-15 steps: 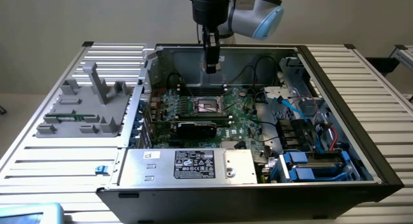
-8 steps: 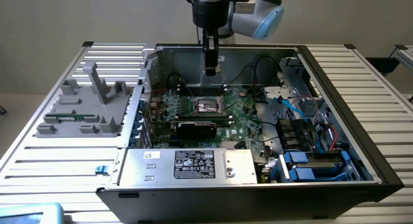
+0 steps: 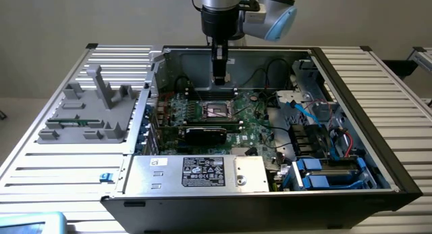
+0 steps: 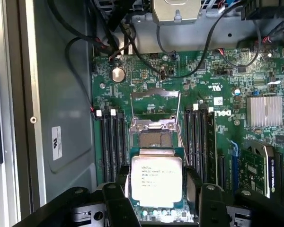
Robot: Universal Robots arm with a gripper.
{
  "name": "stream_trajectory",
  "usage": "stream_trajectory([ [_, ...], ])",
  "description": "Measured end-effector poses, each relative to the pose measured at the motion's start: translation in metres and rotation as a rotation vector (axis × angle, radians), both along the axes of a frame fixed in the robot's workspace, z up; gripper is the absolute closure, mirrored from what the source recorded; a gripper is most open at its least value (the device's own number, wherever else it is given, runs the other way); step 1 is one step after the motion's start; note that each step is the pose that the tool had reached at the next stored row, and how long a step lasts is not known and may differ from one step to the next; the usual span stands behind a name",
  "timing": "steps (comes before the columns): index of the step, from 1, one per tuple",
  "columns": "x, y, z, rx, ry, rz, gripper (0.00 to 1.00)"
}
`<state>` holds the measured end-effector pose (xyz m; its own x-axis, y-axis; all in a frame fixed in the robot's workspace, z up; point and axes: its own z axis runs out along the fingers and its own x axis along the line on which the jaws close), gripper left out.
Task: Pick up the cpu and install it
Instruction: 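Place the cpu into insertion slot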
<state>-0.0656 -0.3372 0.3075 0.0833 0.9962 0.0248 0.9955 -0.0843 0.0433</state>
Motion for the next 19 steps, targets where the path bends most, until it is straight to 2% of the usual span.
stream_trajectory([
  [5, 0.0, 0.0, -0.009, -0.0001, 0.0, -0.005, 0.45],
  [11, 0.0, 0.0, -0.0185, 0.0003, -0.0008, 0.074, 0.45],
  [15, 0.0, 0.0, -0.0191, 0.0004, -0.0008, 0.077, 0.45],
  [19, -0.001, 0.0, -0.0264, 0.0005, -0.0009, 0.077, 0.45],
])
